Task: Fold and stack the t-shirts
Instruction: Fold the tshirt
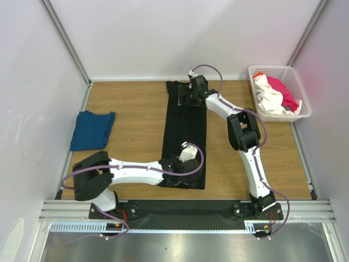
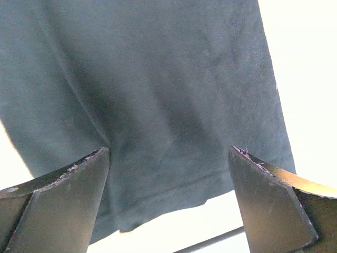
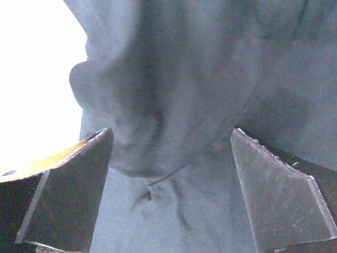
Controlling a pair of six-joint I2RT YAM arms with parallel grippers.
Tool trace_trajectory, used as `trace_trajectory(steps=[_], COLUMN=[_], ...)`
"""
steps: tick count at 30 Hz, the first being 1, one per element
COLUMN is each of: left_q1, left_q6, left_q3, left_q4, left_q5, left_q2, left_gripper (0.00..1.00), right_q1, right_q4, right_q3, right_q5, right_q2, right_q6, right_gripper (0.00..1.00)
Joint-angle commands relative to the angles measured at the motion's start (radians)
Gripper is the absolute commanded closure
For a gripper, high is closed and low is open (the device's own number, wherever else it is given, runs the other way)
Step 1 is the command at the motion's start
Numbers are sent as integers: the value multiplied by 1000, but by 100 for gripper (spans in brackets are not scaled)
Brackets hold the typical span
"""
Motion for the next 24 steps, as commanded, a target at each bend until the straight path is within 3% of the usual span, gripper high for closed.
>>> trace_trajectory(steps=[1,5,8,10,14,19,21,24], left_q1=[-1,114,341,436,626,821,881,902], left_q6=[84,171,224,233,238,207,189,170], left_q3=[77,22,-65,-91,-110,-113,-116,-127], left_q4=[-121,-50,41,44,89,197,221,218], left_q5=[-89,-22,110,191,361,604,717,782], left_q2=[-126,-458,-649,-694,-696,-547,-510,-470], left_gripper=[0,0,0,0,0,0,0,0], right_q1=[1,-8,-62,-94,-164,-183,-157,-105], right_q4=[-23,-49,-29,38,127,285,331,208], right_q3=[79,37,-91,-277,-628,-1025,-1084,-1122], right_q5=[-54,-62,-115,-157,-151,-197,-233,-174], right_q2=[-142,-354,-536,-643,-879,-1094,-1123,-1183], right_q6=[-54,-74,-5,55,101,193,214,176], right_gripper=[0,0,0,0,0,0,0,0])
